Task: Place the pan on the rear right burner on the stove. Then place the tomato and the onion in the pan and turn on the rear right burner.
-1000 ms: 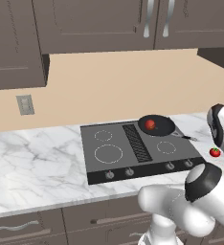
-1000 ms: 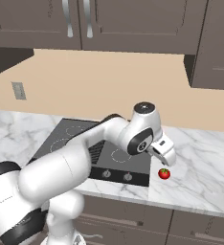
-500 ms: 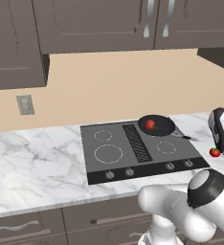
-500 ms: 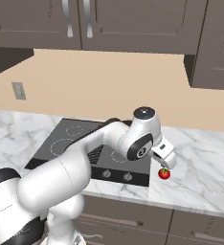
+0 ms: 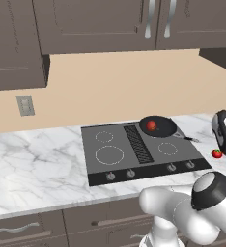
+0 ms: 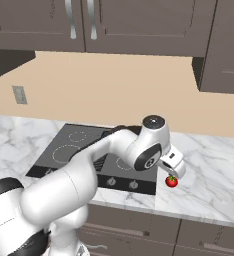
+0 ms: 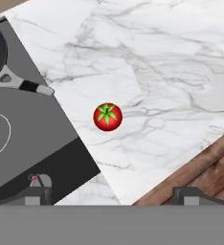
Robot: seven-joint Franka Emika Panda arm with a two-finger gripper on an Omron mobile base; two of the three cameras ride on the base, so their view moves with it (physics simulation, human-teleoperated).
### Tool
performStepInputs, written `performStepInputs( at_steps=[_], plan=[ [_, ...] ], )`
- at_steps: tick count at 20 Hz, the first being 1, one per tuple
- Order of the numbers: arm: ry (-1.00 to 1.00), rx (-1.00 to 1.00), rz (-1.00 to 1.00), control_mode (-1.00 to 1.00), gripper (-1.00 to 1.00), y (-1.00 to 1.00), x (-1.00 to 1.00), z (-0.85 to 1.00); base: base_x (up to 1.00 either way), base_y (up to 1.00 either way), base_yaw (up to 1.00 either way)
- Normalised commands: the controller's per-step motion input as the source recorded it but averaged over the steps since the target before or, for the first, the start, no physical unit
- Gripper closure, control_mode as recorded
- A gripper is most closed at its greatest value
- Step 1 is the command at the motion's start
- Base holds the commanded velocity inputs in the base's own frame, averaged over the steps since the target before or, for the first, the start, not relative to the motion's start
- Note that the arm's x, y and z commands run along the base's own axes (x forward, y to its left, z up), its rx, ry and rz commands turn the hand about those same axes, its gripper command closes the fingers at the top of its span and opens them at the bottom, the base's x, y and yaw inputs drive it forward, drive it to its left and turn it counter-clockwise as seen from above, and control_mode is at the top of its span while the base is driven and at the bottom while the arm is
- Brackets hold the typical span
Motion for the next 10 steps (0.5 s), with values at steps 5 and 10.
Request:
performStepInputs(
  at_steps=[5, 10],
  plan=[
    [0.02, 0.00, 0.08, -1.00, -1.00, 0.00, 0.00, -0.16, 0.00, 0.00, 0.00],
    [0.02, 0.00, 0.08, -1.00, -1.00, 0.00, 0.00, -0.19, 0.00, 0.00, 0.00]
  ],
)
